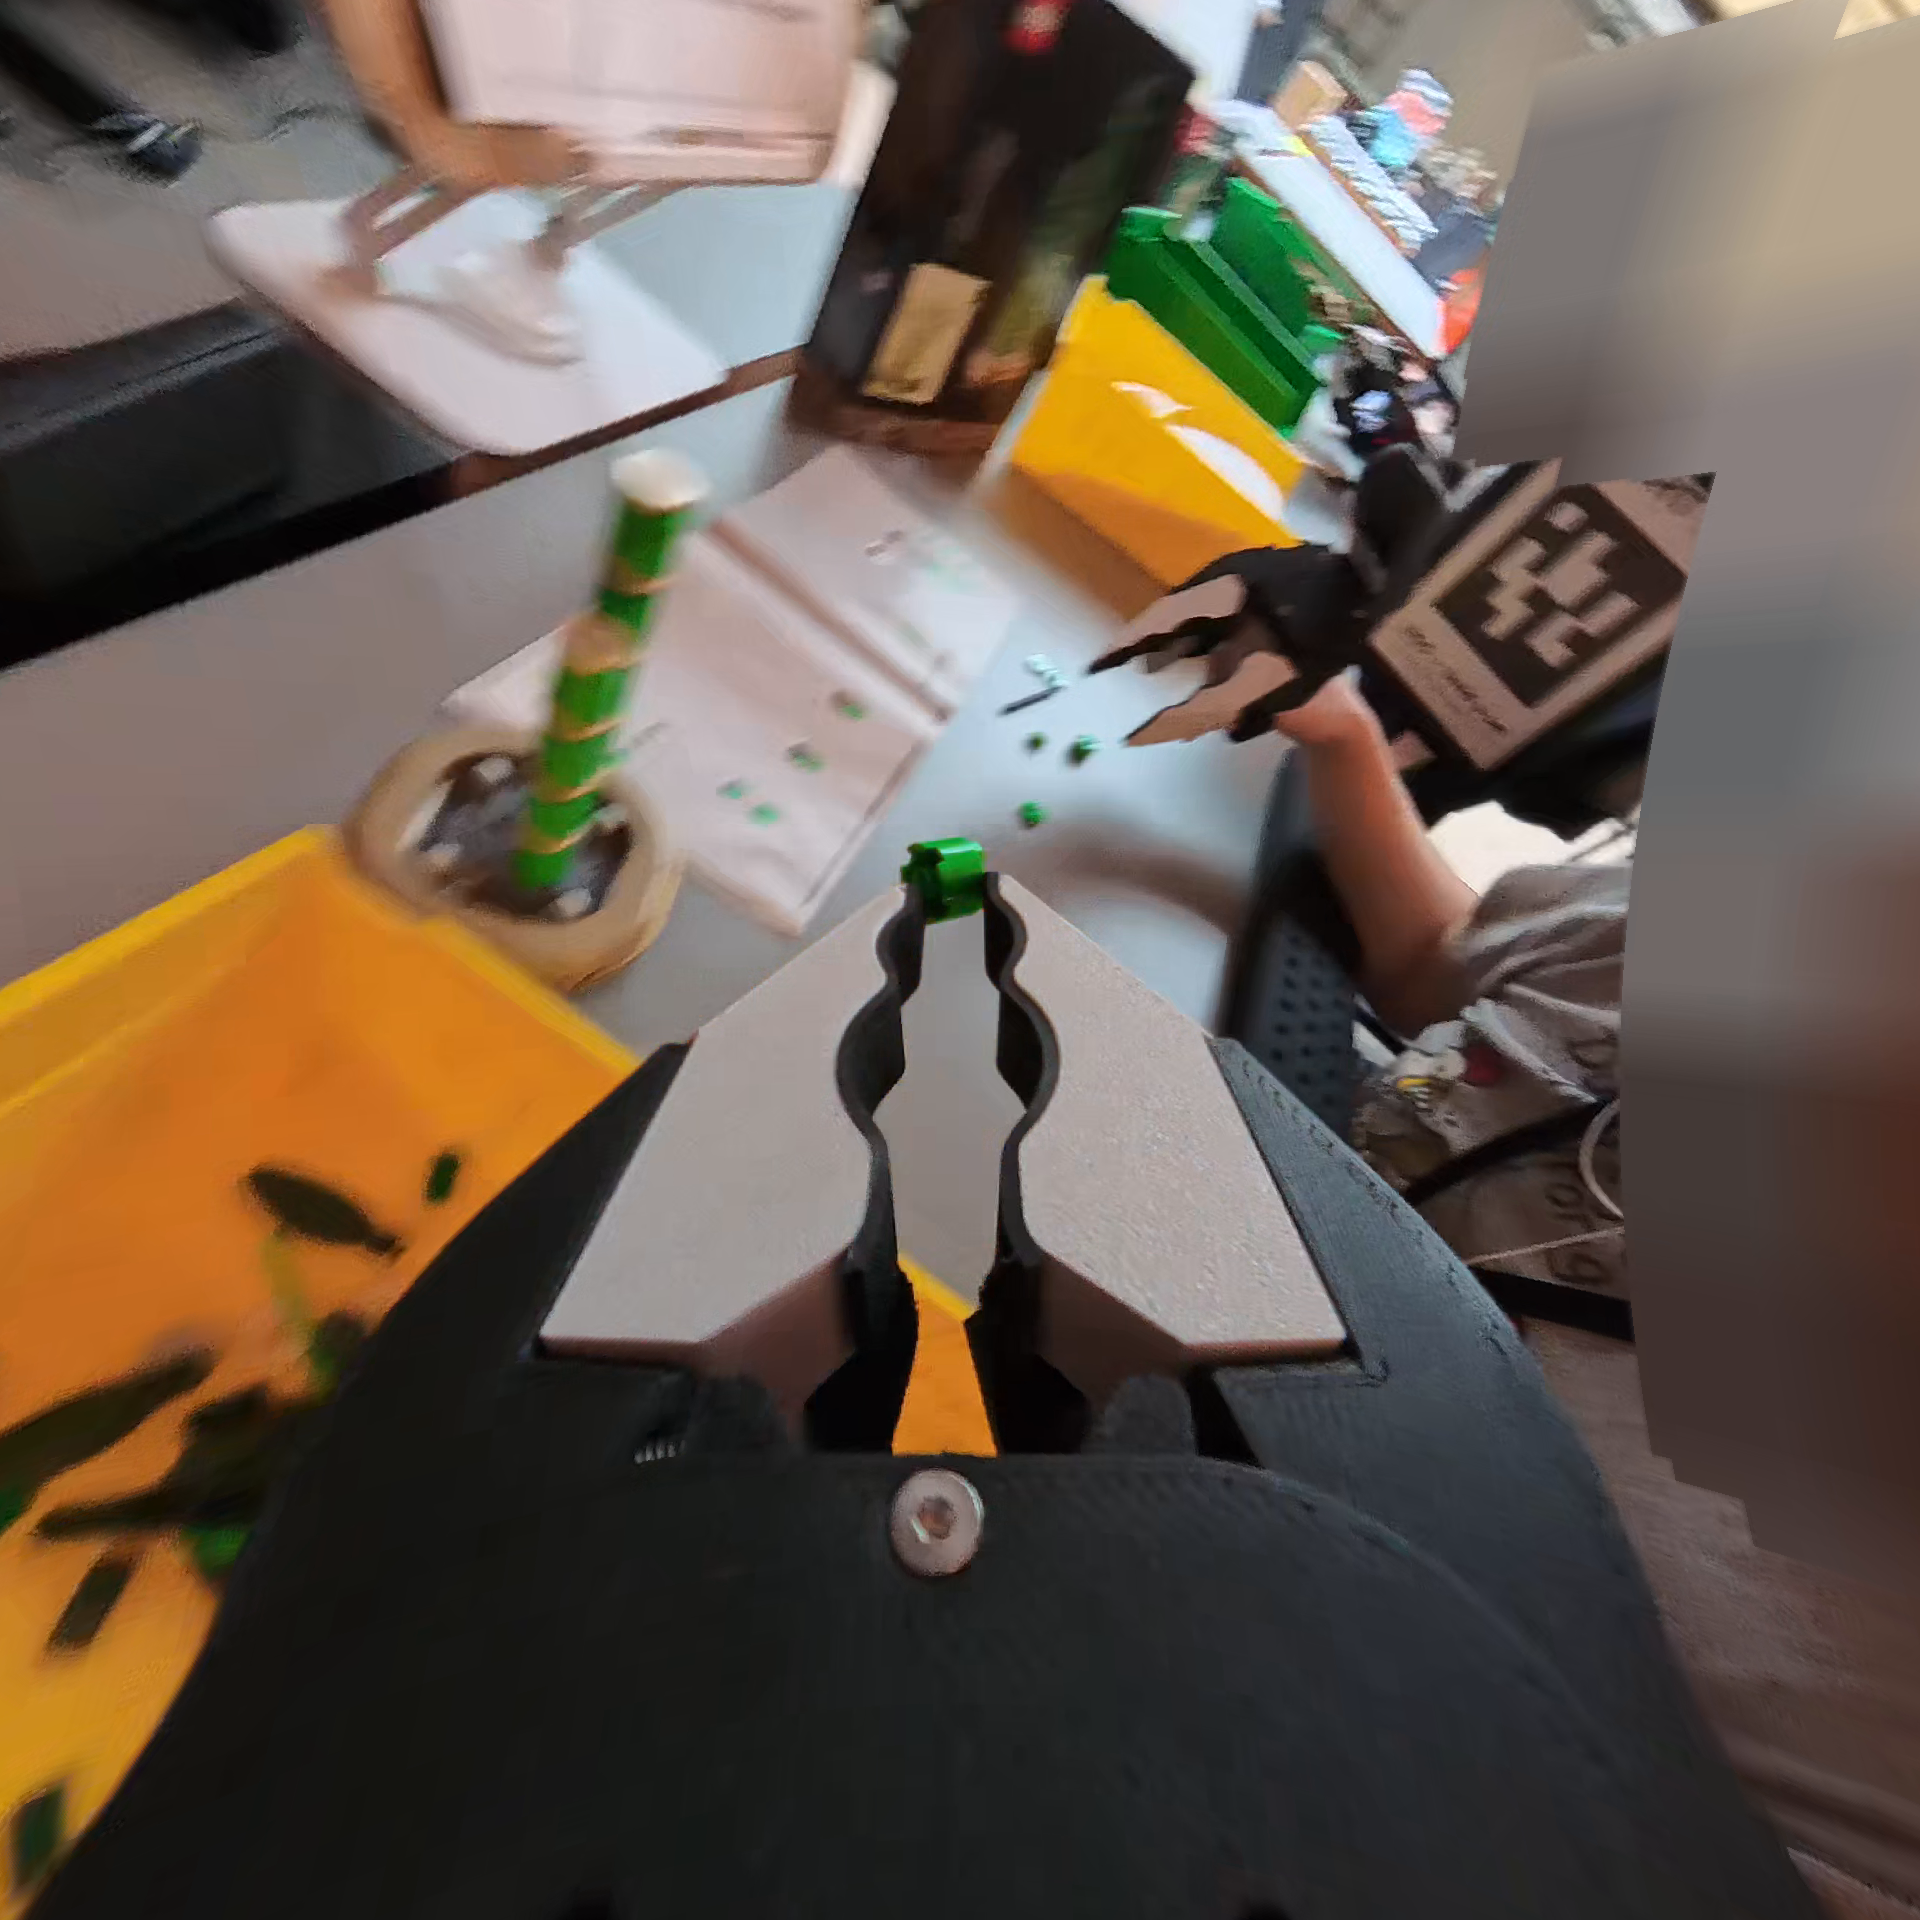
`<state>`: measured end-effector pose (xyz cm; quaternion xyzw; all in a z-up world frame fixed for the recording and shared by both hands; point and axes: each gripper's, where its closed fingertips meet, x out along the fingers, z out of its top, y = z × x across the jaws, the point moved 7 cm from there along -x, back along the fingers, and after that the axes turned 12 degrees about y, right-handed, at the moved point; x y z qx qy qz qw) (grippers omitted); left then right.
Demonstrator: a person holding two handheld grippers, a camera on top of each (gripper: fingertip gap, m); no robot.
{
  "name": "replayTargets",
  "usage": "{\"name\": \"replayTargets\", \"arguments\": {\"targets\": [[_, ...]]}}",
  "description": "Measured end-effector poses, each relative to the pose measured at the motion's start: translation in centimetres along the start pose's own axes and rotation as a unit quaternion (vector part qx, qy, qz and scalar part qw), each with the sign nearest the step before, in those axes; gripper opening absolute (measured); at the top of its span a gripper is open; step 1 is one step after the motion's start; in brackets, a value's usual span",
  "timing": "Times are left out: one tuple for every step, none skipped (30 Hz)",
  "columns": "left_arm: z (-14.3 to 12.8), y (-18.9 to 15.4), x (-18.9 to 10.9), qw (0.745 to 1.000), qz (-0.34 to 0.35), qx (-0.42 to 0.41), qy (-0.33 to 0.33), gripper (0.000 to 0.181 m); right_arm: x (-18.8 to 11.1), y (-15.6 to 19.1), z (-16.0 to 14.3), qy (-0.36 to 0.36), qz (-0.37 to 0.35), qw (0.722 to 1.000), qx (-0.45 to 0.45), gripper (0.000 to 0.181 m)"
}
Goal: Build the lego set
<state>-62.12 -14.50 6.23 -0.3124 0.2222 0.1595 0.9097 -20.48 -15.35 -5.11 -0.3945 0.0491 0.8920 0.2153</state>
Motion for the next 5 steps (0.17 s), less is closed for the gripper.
{"name": "replayTargets", "arguments": {"targets": [[0.5, -1.7, 0.9, 1.000, -0.020, 0.017, -0.008, 0.009, -0.1, 1.3, 1.4, -0.031, -0.009, 0.998, -0.045, 0.049], [0.9, -3.3, 1.9, 0.998, -0.048, 0.025, -0.018, 0.009, -0.3, 2.6, 2.8, -0.069, -0.026, 0.993, -0.087, 0.049], [1.3, -4.8, 3.1, 0.996, -0.082, 0.024, -0.028, 0.009, -0.5, 4.1, 4.4, -0.111, -0.047, 0.984, -0.128, 0.049], [1.5, -6.1, 4.6, 0.992, -0.117, 0.018, -0.031, 0.009, -0.8, 5.7, 5.9, -0.149, -0.069, 0.972, -0.166, 0.049], [1.5, -7.1, 6.2, 0.989, -0.147, 0.010, -0.027, 0.009, -1.1, 7.2, 7.2, -0.183, -0.094, 0.958, -0.198, 0.049]]}}
